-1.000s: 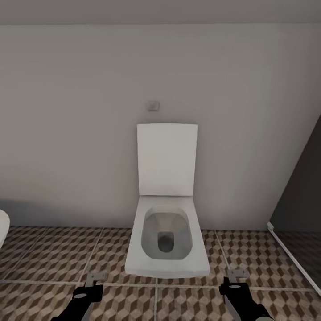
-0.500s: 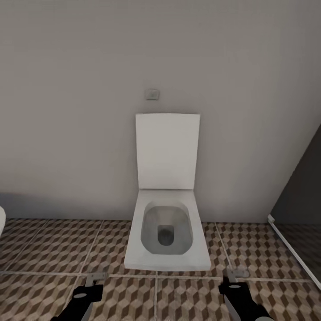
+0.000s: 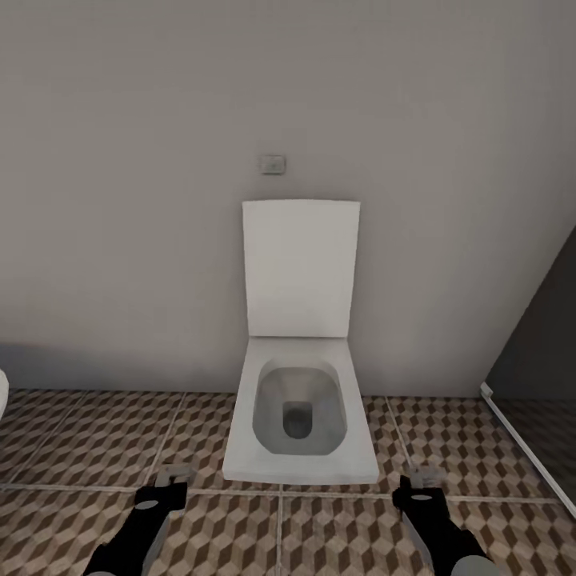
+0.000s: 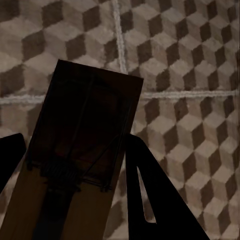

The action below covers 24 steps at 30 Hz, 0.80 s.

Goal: Take the four mousetraps from the cabinet in the bathroom and place them on the bathroom floor. Make sure all four end up on the same floor surface, and ensure that at least two of them are either under or directly next to the same bathroom sink.

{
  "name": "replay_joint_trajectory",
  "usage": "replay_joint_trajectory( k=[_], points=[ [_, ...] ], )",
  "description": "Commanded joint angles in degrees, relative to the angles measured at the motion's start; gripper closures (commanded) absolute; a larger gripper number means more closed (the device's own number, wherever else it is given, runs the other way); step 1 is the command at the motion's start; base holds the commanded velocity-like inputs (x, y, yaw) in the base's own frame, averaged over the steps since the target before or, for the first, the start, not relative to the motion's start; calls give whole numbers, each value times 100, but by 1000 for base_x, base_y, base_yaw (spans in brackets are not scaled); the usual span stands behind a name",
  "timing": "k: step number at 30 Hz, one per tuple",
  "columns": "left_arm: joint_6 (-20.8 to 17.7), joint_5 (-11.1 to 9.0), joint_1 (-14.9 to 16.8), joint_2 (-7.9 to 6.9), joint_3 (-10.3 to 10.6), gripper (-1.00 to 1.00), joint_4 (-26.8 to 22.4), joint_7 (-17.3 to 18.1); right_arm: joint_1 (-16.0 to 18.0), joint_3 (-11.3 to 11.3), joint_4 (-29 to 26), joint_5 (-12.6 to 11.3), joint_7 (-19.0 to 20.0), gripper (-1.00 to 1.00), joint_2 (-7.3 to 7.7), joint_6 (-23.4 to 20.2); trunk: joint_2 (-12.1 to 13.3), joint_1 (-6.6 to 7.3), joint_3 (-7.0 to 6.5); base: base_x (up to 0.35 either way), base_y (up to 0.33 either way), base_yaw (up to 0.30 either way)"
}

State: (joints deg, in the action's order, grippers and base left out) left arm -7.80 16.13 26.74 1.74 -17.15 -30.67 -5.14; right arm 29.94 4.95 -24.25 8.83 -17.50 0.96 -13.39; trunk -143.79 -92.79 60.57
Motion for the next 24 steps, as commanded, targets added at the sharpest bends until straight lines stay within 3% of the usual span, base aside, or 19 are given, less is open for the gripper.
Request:
replay_joint_trajectory(
  k=[1,9,24],
  points=[
    [-51,51,24,23,-34,100,-34,29,34,23,-36,42,10,100,-8,-57,-2,1,6,0,0,0],
    [-288,47,297,139,-34,100,-116,31,414,29,-61,-7,41,100,-54,-115,-2,1,6,0,0,0],
    [-177,14,349,160,-59,100,-131,31,495,33,-62,-12,72,100,-69,-106,-2,1,6,0,0,0]
  ],
)
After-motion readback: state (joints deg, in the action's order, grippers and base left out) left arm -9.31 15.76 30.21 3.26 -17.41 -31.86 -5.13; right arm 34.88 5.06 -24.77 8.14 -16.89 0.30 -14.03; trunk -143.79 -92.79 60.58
